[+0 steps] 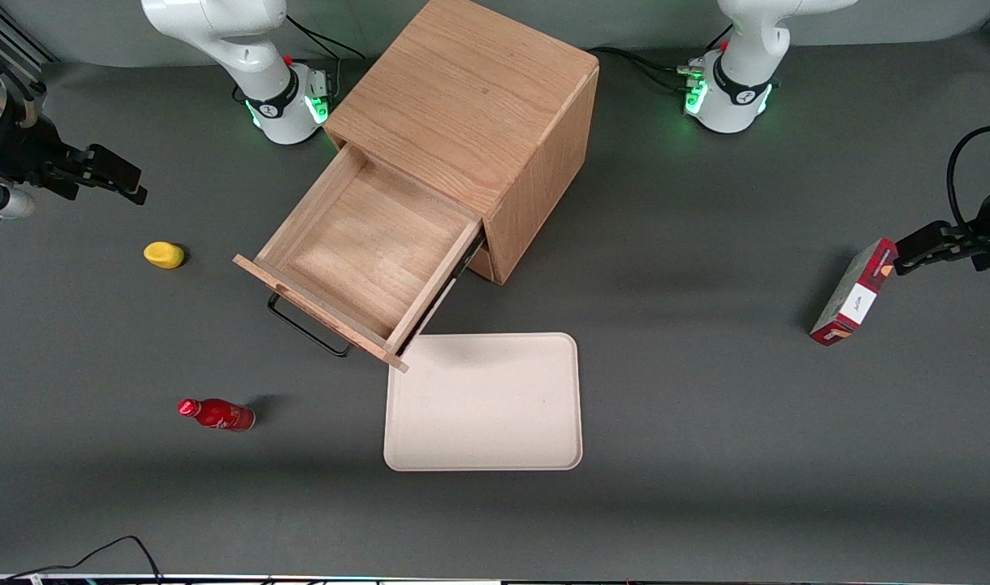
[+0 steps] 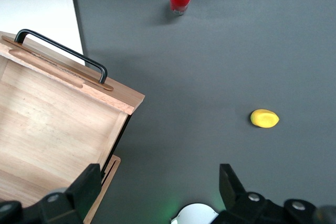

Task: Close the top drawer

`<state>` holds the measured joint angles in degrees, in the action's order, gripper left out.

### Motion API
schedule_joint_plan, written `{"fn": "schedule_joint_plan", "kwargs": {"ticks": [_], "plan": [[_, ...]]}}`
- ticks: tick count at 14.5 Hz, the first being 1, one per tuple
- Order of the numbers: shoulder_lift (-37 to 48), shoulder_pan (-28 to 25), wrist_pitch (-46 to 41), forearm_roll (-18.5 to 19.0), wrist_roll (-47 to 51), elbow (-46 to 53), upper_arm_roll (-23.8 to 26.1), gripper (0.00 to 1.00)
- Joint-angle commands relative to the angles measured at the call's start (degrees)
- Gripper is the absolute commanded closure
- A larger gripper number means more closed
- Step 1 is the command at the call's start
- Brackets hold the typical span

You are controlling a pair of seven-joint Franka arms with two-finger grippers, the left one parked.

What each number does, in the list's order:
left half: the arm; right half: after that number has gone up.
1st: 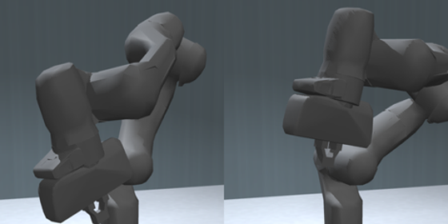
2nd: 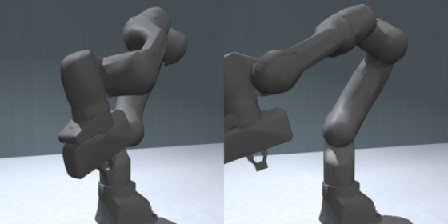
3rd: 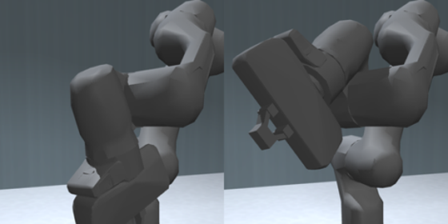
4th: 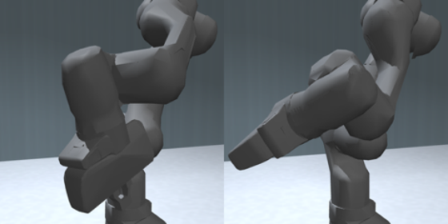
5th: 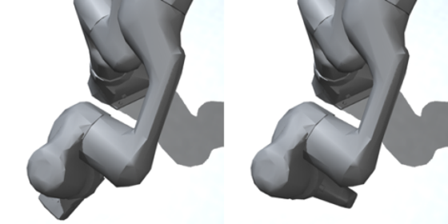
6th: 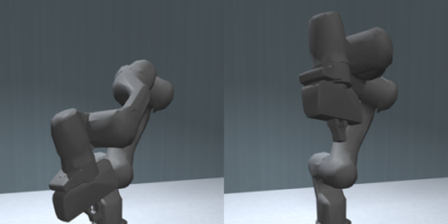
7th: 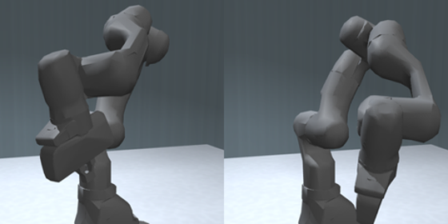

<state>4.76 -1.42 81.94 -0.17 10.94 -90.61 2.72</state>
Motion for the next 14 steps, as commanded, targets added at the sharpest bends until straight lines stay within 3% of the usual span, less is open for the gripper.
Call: {"fn": "schedule_joint_plan", "kwargs": {"ticks": [1, 10, 14], "plan": [[-0.7, 0.8, -1.3, -1.2, -1.3, 1.8, 0.2, 0.00], [-2.5, 0.7, -0.3, -0.7, -1.5, 3.5, 0.1, 0.00], [-5.9, 0.0, -1.0, 0.6, -1.8, 9.0, 1.0, 0.00]]}}
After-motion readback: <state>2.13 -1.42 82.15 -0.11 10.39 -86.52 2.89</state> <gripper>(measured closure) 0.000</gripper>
